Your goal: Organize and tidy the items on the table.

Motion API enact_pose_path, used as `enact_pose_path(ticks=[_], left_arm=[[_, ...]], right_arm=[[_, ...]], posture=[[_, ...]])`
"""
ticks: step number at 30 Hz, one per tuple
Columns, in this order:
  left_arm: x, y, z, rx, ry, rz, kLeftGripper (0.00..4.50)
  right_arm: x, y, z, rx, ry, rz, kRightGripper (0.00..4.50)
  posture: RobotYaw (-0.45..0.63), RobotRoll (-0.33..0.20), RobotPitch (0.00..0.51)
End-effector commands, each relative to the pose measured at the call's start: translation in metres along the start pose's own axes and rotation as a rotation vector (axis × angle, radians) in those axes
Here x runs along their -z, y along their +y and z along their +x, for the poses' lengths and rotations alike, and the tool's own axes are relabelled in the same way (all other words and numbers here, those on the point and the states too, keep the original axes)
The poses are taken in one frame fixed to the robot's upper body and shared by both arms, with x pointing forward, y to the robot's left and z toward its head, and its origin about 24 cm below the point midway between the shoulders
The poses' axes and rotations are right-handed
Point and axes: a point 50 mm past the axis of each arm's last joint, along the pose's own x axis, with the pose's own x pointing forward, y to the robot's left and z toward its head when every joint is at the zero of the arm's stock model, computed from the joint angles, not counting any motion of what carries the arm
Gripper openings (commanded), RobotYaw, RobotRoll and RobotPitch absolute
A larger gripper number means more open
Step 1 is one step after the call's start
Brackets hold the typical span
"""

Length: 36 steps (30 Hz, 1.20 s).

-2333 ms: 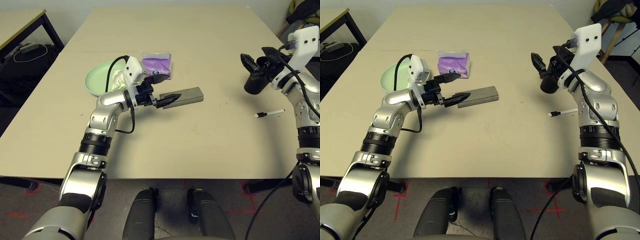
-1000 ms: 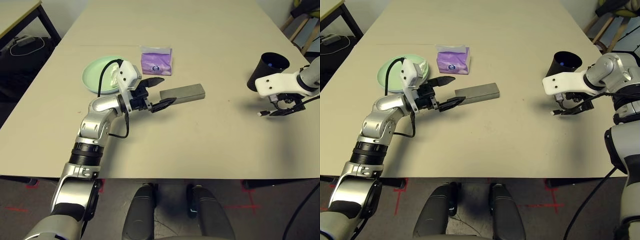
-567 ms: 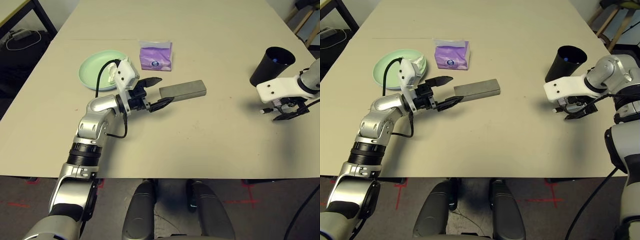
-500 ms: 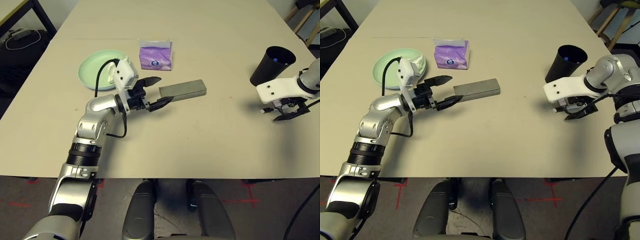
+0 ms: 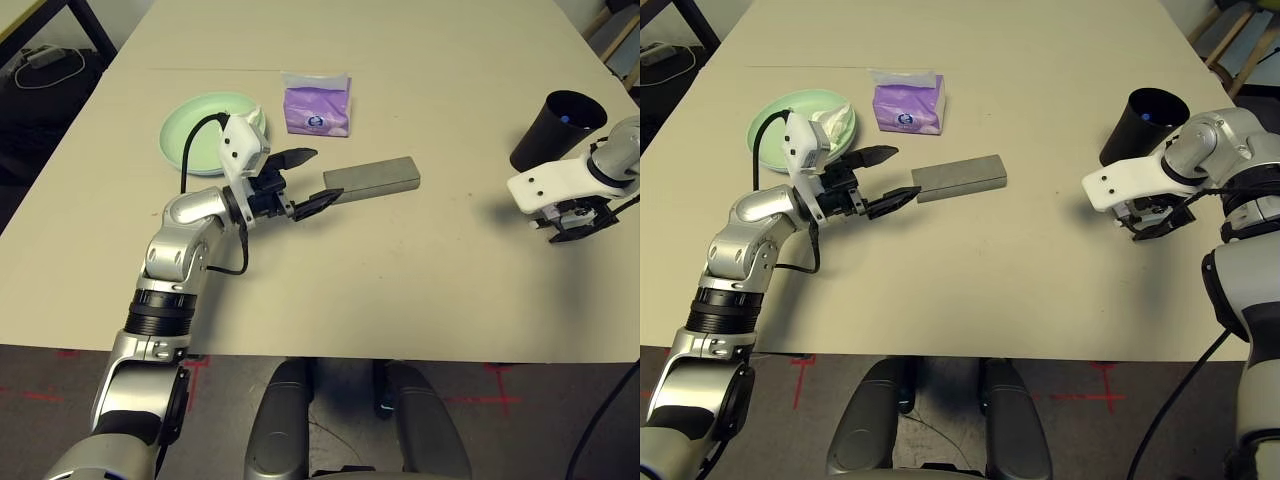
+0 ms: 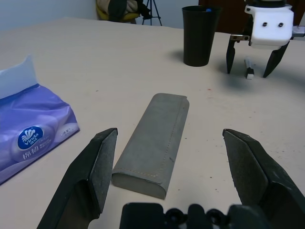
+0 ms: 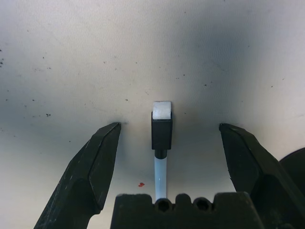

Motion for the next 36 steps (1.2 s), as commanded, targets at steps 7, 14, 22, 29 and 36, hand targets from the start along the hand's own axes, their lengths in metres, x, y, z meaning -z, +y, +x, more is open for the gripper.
enact_pose_path(ticks=[7,14,22,29,36], left_arm=[[0.001,-0.008,0.001,0.078,-0.005,0.009,4.5],[0.002,-0.01,0.002,0.111,-0.008,0.016,4.5],[0.004,-0.011,0.004,0.151,-0.006,0.025,4.5],[0.004,-0.01,0.008,0.173,-0.005,0.028,4.5],[0.005,-0.007,0.013,0.202,-0.004,0.04,4.5]], right_arm=[[0.011,0.009,0.002,-0.042,0.041,0.055,2.67],[0.015,0.012,0.001,-0.043,0.047,0.067,0.39],[0.02,0.016,0.0,-0.041,0.032,0.102,0.39],[0.018,0.013,-0.011,-0.033,-0.05,0.161,0.39],[0.016,0.005,-0.034,0.029,-0.105,0.182,0.39]], posture=[[0.23,0.0,0.268],[0.22,0.0,0.259],[0.21,0.0,0.243],[0.18,0.0,0.212],[0.14,0.0,0.182]])
